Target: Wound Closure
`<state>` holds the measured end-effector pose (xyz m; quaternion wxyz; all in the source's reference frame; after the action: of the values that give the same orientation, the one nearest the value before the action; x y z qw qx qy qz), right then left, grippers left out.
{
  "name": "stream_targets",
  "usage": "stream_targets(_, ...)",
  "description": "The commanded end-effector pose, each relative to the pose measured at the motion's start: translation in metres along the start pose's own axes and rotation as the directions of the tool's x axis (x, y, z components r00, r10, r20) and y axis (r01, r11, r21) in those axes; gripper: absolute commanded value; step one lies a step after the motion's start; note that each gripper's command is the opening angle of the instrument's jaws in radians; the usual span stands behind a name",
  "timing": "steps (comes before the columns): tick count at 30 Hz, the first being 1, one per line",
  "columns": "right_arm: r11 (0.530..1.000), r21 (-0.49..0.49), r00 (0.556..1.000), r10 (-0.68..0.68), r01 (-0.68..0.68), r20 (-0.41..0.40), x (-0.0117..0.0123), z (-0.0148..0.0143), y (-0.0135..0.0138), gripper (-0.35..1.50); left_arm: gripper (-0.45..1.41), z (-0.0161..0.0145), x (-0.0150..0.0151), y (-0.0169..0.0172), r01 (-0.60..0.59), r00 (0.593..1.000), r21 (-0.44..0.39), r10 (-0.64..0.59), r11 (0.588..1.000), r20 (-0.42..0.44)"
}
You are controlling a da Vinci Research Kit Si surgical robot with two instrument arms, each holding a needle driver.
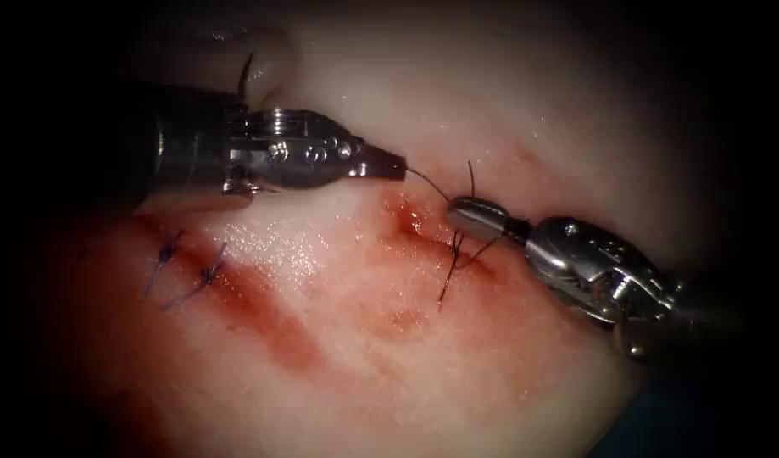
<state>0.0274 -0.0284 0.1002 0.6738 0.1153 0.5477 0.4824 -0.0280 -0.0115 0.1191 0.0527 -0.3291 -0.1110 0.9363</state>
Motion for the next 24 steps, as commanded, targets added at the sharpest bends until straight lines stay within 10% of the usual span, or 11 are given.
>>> stream_targets(1, 1.0, 0.007, 1.0, -0.002, 0.002, 0.004, -0.0013, 0.0005, -0.0008, -0.35, -0.45, 0.001, 0.0001, -0.0009, 0.006, 1.0, 0.001, -0.006, 1.0, -0.001)
stream_targets(24, 0.998, 0.052, 0.996, -0.042, 0.037, 0.081, -0.0056, -0.003, -0.0017, -0.35, -0.45, -0.0032, 0.0033, -0.012, 0.061, 0.998, 0.016, -0.062, 0.998, 0.012)
